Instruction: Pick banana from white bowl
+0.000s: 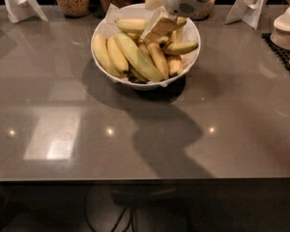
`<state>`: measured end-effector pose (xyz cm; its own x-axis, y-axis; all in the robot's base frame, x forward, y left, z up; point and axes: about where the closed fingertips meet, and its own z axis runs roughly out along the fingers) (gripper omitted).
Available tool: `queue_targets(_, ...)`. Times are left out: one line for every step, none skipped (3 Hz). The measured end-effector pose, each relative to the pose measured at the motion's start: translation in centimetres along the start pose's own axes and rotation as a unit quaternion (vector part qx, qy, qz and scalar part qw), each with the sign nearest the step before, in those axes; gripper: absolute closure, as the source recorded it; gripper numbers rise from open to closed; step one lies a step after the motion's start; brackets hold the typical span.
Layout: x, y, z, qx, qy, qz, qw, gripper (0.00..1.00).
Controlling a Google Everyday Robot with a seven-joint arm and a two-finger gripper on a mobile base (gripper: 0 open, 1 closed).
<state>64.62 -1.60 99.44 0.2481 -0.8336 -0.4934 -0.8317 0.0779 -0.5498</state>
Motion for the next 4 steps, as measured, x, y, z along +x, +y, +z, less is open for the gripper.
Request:
queue_targets(0.7,-0.3,1.4,-0.002,0.009,0.006,0.9999,0.44)
queue_targets(1.4,-0.4,2.5,-0.007,0.017,0.011,0.9998,0.49)
queue_targets(1.5,-0.4,3.0,-0.010,0.026,0.011,0.9995,0.68)
queue_targets(1.0,-0.4,2.6,-0.013,0.033,0.006,0.9993,0.92)
